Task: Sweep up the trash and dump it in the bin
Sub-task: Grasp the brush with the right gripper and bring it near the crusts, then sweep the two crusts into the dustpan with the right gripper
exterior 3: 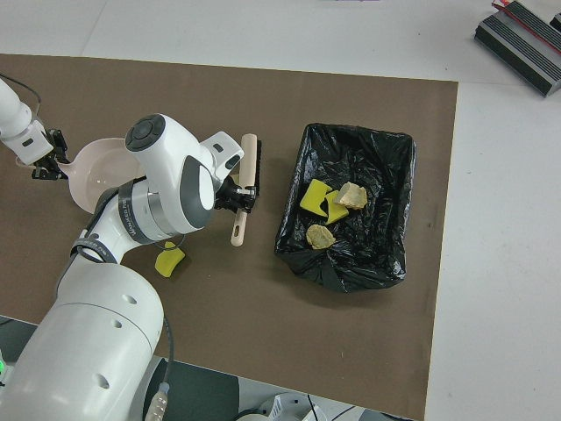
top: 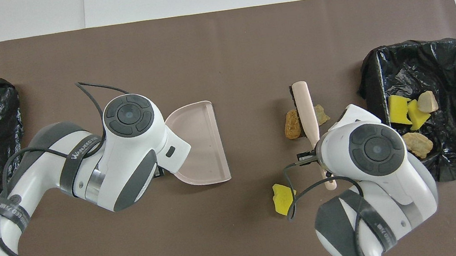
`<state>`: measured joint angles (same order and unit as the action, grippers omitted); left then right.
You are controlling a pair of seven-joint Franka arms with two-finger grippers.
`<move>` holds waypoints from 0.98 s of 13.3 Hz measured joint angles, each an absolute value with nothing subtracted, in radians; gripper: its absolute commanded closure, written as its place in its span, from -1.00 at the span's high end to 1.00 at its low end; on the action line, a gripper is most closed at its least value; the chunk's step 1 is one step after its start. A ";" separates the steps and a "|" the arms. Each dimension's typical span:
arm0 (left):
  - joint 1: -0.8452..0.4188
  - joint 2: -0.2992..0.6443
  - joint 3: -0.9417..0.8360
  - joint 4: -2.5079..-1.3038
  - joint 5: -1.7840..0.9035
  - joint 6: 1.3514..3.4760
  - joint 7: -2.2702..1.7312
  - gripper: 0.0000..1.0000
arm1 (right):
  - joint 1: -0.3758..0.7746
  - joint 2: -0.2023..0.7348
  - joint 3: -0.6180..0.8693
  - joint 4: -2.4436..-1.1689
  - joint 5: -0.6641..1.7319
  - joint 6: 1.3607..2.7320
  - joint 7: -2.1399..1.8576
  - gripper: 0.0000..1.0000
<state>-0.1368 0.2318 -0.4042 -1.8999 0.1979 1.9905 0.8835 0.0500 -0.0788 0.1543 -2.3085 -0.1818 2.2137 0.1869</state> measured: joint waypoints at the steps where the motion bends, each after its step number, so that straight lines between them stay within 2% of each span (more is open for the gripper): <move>1: -0.137 0.231 -0.404 -1.902 0.198 1.991 0.883 -1.00 | 0.050 -0.076 0.157 -2.323 -0.182 2.214 0.187 -1.00; 6: -0.153 0.224 -0.405 -1.912 0.198 2.010 0.884 -1.00 | 0.147 -0.026 0.171 -2.341 -0.159 2.249 0.302 -1.00; 13: -0.153 0.223 -0.403 -1.916 0.198 2.014 0.884 -1.00 | 0.377 0.049 0.176 -2.270 0.134 2.298 0.443 -1.00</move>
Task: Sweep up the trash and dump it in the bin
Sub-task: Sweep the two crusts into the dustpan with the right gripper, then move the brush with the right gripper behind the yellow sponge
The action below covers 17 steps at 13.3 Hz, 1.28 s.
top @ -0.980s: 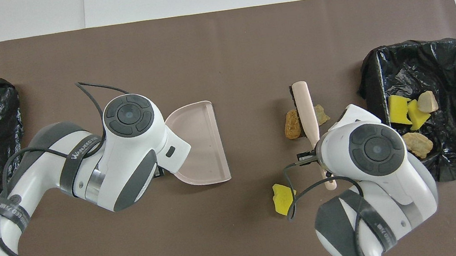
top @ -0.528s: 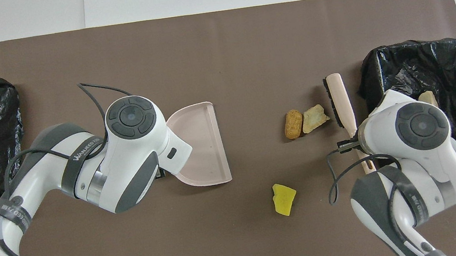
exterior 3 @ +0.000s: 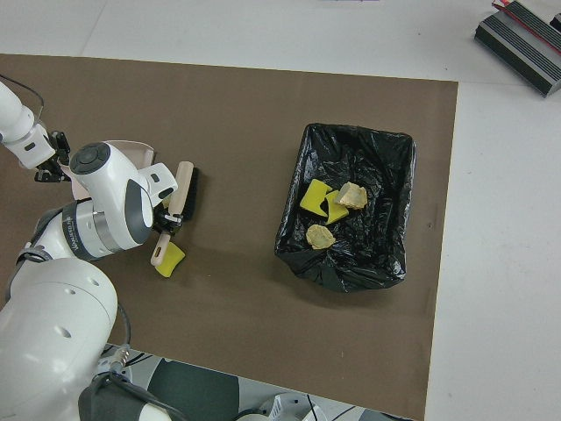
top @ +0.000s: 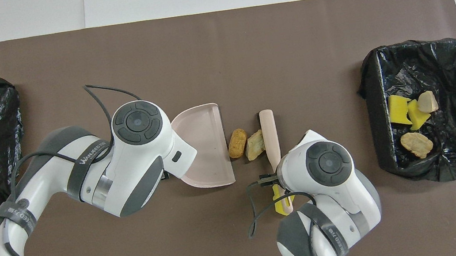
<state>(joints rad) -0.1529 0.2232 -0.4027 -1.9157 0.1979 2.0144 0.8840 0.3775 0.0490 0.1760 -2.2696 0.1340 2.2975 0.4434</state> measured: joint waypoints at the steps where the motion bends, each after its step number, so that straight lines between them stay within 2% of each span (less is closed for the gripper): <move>1: -0.152 0.223 -0.402 -1.916 0.198 2.014 0.884 -1.00 | 0.402 0.071 0.176 -2.244 0.187 2.298 0.444 -1.00; 4: -0.152 0.223 -0.400 -1.916 0.198 2.016 0.884 -1.00 | 0.447 0.120 0.178 -2.175 0.443 2.298 0.370 -1.00; 7: -0.152 0.223 -0.400 -1.917 0.198 2.016 0.884 -1.00 | 0.452 0.126 0.177 -2.153 0.681 2.292 0.217 -1.00; 10: -0.151 0.223 -0.399 -1.917 0.198 2.017 0.884 -1.00 | 0.439 0.094 0.167 -2.138 0.660 2.181 0.210 -1.00; 15: -0.149 0.223 -0.398 -1.918 0.198 2.017 0.884 -1.00 | 0.333 -0.053 0.160 -2.144 0.440 1.930 0.255 -1.00; 17: -0.144 0.223 -0.396 -1.918 0.198 2.017 0.887 -1.00 | 0.332 -0.110 0.162 -2.192 0.366 1.890 0.345 -1.00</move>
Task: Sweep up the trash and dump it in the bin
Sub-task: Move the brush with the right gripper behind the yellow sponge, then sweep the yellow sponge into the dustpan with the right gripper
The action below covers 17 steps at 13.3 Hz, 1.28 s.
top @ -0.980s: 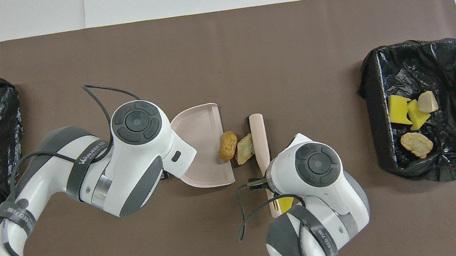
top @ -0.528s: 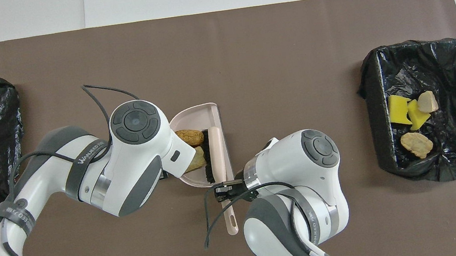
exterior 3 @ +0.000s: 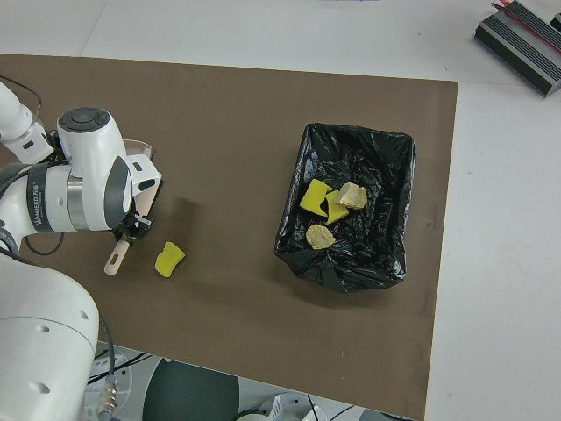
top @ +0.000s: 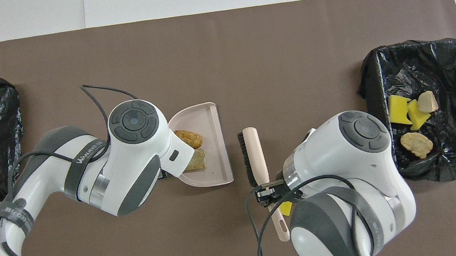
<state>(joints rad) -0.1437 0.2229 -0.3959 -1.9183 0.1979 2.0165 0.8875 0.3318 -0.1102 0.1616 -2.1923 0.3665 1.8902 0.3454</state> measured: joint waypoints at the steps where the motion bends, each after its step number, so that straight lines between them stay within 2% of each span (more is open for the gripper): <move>1: -0.142 0.223 -0.396 -1.919 0.198 2.016 0.899 -1.00 | 0.337 -0.134 0.165 -2.223 0.343 1.882 0.406 -1.00; 5: -0.141 0.213 -0.397 -1.933 0.198 1.996 0.993 -1.00 | 0.372 -0.198 0.177 -2.274 0.280 1.771 0.726 -1.00; 9: -0.157 0.144 -0.404 -2.036 0.198 2.001 1.001 -1.00 | 0.400 -0.271 0.178 -2.360 0.280 1.731 0.947 -1.00; 12: -0.167 0.091 -0.405 -2.119 0.198 2.038 1.001 -1.00 | 0.406 -0.296 0.178 -2.442 0.336 1.841 0.951 -1.00; 17: -0.167 0.072 -0.404 -2.154 0.198 2.066 1.001 -1.00 | 0.505 -0.209 0.181 -2.458 0.349 2.053 0.951 -1.00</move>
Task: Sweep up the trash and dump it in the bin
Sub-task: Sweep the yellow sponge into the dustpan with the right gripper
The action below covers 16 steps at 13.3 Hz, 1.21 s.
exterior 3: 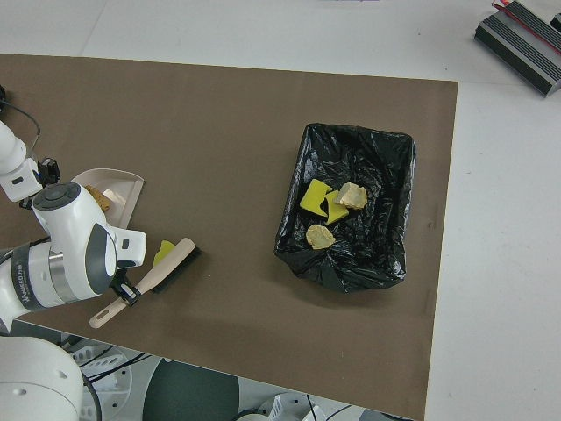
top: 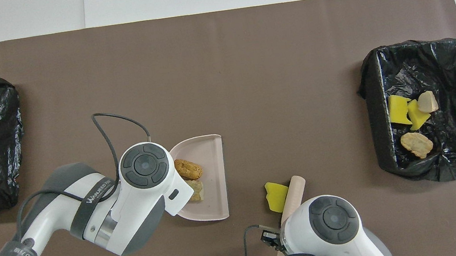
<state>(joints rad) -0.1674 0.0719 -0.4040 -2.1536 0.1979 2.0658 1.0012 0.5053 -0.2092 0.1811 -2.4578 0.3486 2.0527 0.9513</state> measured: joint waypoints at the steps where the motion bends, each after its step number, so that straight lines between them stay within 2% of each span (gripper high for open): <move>1: -0.167 0.072 -0.404 -2.154 0.198 2.066 1.001 -1.00 | 0.518 -0.169 0.182 -2.434 0.349 2.090 0.951 -1.00; 4: -0.166 0.072 -0.403 -2.158 0.198 2.066 1.001 -1.00 | 0.522 -0.037 0.182 -2.312 0.349 2.121 0.812 -1.00; 6: -0.166 0.072 -0.402 -2.161 0.198 2.067 1.001 -1.00 | 0.523 0.017 0.183 -2.269 0.393 2.146 0.679 -1.00; 11: -0.158 0.071 -0.397 -2.169 0.198 2.067 1.007 -1.00 | 0.536 0.065 0.183 -2.221 0.658 2.174 0.325 -1.00; 13: -0.150 0.071 -0.397 -2.171 0.198 2.067 1.012 -1.00 | 0.537 0.068 0.183 -2.208 0.657 2.153 0.309 -1.00; 16: -0.134 0.071 -0.393 -2.174 0.197 2.067 1.035 -1.00 | 0.537 0.057 0.177 -2.187 0.514 2.087 0.317 -1.00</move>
